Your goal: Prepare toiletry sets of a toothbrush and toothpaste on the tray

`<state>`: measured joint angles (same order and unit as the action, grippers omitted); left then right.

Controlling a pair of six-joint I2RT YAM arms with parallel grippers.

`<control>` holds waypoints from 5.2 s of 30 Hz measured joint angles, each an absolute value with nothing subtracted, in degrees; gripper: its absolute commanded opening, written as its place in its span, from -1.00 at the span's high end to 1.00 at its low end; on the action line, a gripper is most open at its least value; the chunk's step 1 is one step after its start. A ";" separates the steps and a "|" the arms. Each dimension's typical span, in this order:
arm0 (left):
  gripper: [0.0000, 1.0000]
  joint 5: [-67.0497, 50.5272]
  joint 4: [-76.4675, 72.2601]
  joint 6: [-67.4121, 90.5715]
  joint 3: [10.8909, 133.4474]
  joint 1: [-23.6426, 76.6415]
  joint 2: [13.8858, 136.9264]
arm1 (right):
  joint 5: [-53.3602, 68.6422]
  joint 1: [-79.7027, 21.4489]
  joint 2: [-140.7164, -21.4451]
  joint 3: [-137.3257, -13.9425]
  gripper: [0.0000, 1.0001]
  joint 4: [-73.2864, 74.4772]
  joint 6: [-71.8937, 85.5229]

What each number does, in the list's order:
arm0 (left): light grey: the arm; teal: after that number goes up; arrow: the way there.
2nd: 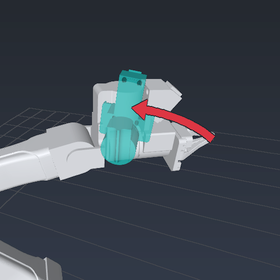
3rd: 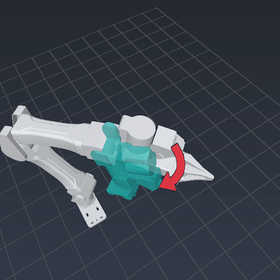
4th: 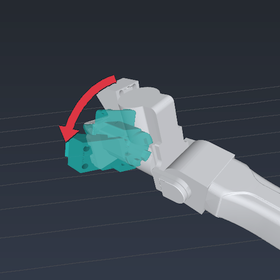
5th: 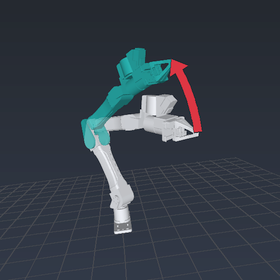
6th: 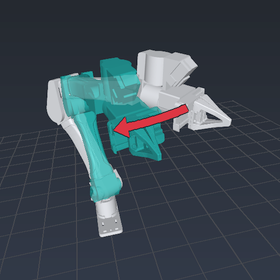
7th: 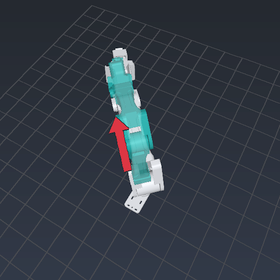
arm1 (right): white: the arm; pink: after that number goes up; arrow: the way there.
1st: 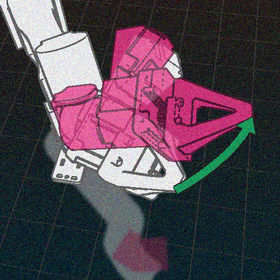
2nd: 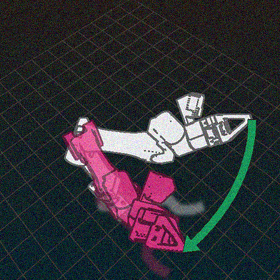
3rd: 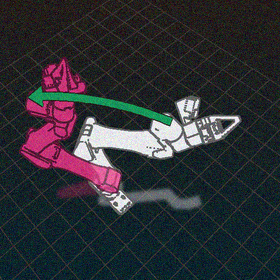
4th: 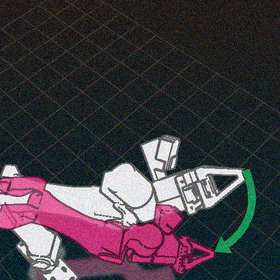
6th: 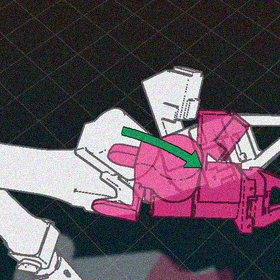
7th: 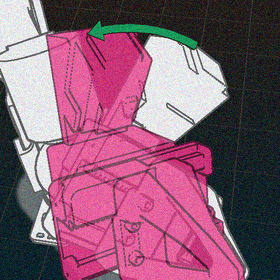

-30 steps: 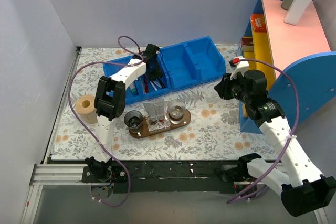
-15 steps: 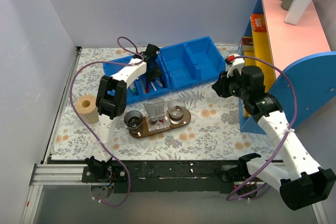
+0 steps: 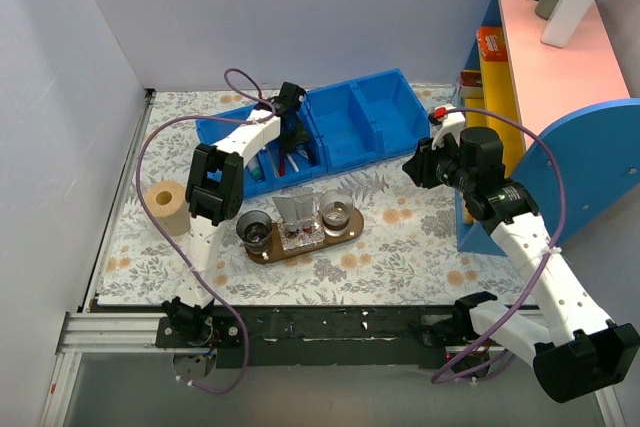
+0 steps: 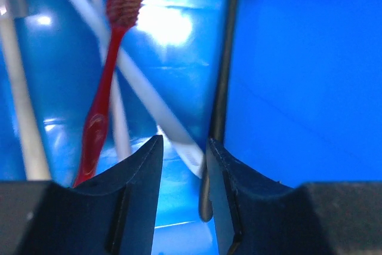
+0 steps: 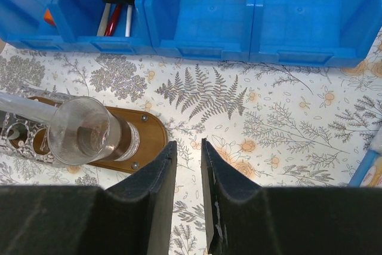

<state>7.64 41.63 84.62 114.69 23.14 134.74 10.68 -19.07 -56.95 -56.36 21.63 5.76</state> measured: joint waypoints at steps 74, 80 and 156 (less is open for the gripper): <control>1.00 4.69 0.30 63.00 69.93 27.03 90.70 | 19.81 -18.81 -41.56 -49.80 0.49 15.94 -0.01; 1.00 4.75 -1.91 57.74 64.05 27.09 82.43 | 25.12 -19.07 -44.64 -49.82 0.39 14.98 0.45; 1.00 1.48 -11.18 39.57 47.29 46.65 60.77 | 26.11 -31.57 -76.16 -80.07 0.65 0.93 25.71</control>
